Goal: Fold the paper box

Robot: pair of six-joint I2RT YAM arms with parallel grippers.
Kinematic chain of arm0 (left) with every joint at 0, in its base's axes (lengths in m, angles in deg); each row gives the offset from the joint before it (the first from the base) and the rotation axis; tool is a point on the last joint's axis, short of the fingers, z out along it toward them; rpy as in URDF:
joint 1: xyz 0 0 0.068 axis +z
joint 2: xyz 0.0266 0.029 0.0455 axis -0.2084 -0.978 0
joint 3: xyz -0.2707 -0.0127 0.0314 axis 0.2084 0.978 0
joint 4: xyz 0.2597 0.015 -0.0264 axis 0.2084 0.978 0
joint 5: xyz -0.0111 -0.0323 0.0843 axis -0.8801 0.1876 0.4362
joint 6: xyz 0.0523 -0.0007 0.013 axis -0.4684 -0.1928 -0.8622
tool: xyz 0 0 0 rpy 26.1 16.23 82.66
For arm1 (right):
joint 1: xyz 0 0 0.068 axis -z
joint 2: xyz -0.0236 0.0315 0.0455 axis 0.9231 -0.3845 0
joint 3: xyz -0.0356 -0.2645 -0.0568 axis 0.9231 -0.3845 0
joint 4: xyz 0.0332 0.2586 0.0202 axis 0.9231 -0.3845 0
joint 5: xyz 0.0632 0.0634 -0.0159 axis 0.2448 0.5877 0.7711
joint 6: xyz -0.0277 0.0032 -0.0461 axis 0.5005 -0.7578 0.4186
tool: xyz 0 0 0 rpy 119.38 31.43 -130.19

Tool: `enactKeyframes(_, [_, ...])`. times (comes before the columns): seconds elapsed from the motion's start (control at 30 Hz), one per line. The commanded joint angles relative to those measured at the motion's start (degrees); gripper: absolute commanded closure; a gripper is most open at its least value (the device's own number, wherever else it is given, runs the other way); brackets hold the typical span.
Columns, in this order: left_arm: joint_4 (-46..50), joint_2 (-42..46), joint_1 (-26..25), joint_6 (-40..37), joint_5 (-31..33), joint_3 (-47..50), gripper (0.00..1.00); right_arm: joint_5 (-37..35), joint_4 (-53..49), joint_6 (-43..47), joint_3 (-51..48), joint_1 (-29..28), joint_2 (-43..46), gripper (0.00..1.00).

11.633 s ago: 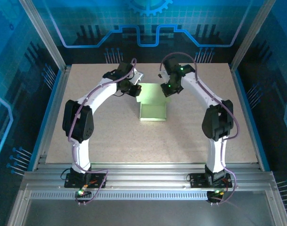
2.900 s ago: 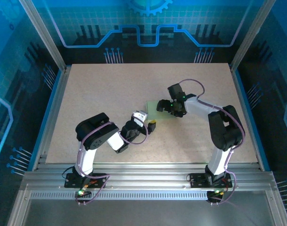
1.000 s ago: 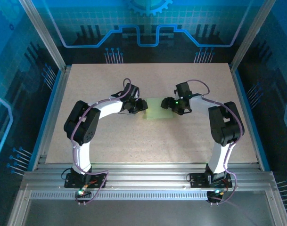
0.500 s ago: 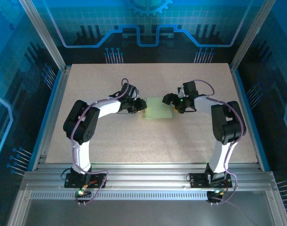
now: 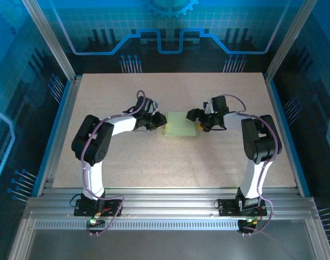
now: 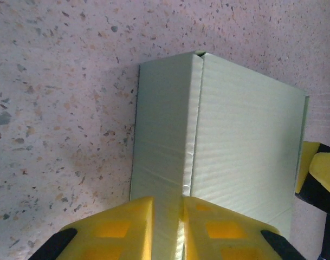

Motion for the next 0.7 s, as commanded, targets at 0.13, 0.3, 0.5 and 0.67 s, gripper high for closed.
enactKeyframes(0.13, [4.9, -2.0, 1.03, 0.53, 1.62, 3.66, 0.79, 2.94, 3.43, -2.95, -2.94, 1.92, 0.31, 0.15])
enactKeyframes(0.3, [3.0, -1.82, 1.93, 1.22, 0.82, 5.39, 0.8, 4.03, 3.94, -3.09, -3.45, 2.03, -0.06, 0.14])
enactKeyframes(0.5, [1.94, -1.29, 2.45, 1.44, 0.08, 6.62, 0.8, 4.42, 5.51, -3.7, -5.16, 3.15, 1.17, 0.14])
enactKeyframes(0.67, [1.7, -1.25, 2.45, 1.55, -0.22, 6.01, 0.79, 8.34, 3.75, -2.13, -2.05, 1.13, -0.94, 0.18])
